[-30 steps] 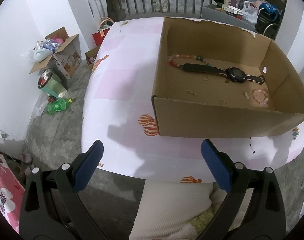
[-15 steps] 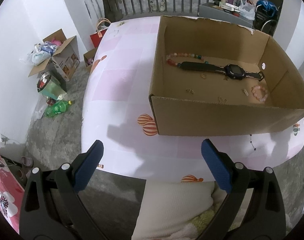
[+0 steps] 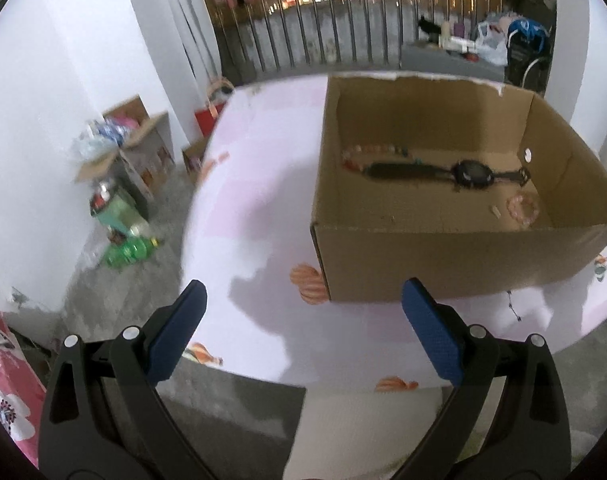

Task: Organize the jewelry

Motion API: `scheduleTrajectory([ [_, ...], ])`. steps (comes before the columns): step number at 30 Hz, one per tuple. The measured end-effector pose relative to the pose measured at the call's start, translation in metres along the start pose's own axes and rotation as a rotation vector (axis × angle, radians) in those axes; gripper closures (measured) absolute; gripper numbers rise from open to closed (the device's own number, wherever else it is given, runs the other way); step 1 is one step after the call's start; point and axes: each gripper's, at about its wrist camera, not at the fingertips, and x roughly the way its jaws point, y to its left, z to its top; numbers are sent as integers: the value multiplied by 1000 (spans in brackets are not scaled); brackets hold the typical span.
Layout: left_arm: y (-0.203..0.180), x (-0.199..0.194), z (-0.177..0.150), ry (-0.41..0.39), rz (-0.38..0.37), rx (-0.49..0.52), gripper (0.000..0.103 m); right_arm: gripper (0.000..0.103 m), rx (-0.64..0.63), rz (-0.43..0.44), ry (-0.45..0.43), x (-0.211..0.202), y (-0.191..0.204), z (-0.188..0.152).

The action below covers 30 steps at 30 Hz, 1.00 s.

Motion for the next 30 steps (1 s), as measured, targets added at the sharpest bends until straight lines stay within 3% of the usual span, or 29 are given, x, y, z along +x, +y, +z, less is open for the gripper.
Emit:
scheduleTrajectory([
  [6,0,-12,-2,-129,13,-18,9,7,-1,-12,-143,-15,5,-3],
  [10,1,-15,-2,-163,3,-38,9,7,17,-16,-184,-19,3,-4],
  [30,10,-16,6,-127,-58,-132,9,6,98,-29,-217,-24,-11,-9],
])
